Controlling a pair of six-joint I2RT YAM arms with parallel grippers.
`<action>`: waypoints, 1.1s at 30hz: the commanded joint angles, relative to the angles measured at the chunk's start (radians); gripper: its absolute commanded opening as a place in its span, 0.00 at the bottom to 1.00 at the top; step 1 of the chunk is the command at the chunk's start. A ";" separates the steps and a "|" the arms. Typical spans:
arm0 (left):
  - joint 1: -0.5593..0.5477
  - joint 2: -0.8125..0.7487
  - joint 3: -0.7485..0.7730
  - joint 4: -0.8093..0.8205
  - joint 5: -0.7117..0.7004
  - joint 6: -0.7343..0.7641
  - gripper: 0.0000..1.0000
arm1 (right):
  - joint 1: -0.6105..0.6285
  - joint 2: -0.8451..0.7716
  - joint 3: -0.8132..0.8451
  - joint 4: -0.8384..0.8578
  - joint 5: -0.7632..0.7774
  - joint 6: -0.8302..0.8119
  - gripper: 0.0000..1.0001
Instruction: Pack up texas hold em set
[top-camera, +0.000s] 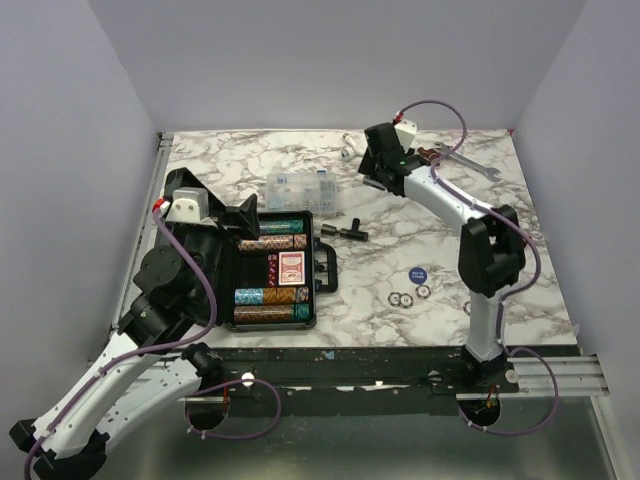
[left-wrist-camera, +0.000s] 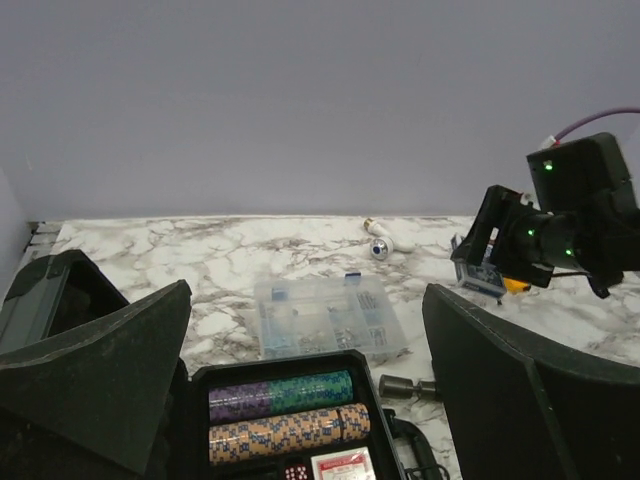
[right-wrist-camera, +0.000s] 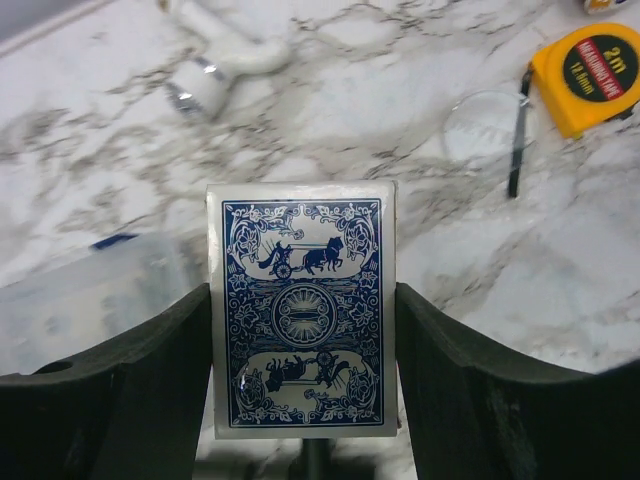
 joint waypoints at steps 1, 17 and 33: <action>-0.004 -0.042 -0.010 0.074 -0.037 0.047 0.98 | 0.131 -0.170 -0.127 0.074 -0.042 0.130 0.57; -0.007 -0.080 -0.047 0.113 -0.086 0.059 0.99 | 0.647 -0.115 -0.195 0.227 -0.046 0.385 0.57; -0.006 -0.054 -0.050 0.114 -0.072 0.049 0.98 | 0.684 0.099 0.001 0.181 -0.090 0.374 0.59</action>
